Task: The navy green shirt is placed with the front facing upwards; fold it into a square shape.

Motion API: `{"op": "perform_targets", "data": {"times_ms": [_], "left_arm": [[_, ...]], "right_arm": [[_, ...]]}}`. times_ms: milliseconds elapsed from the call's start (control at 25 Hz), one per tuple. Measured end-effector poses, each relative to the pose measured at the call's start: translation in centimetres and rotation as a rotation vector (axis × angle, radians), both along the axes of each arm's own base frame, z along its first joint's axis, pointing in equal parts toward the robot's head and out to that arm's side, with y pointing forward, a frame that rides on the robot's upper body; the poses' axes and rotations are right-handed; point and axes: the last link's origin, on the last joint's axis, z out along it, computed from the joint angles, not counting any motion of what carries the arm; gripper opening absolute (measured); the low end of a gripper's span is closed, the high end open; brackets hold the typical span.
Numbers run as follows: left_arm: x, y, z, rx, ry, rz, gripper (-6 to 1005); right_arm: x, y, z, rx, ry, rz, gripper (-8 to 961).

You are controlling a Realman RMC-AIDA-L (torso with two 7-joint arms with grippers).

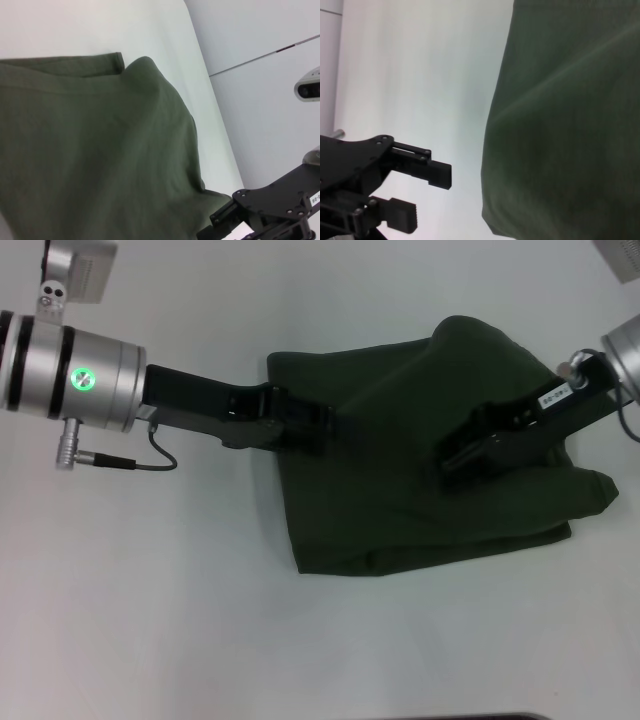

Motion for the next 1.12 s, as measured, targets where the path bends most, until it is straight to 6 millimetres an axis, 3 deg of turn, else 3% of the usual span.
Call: {"op": "perform_targets", "data": {"times_ms": [440,1120], "left_arm": [[-0.7,0.1,0.5,0.025,-0.008,0.028,581],[-0.8,0.5,0.8,0.051,-0.008,0.037,582]], "right_arm": [[1.7,-0.2,-0.5,0.024,-0.058,-0.051,437],[5.3,-1.1,3.6,0.039,-0.14,-0.127,438]]}}
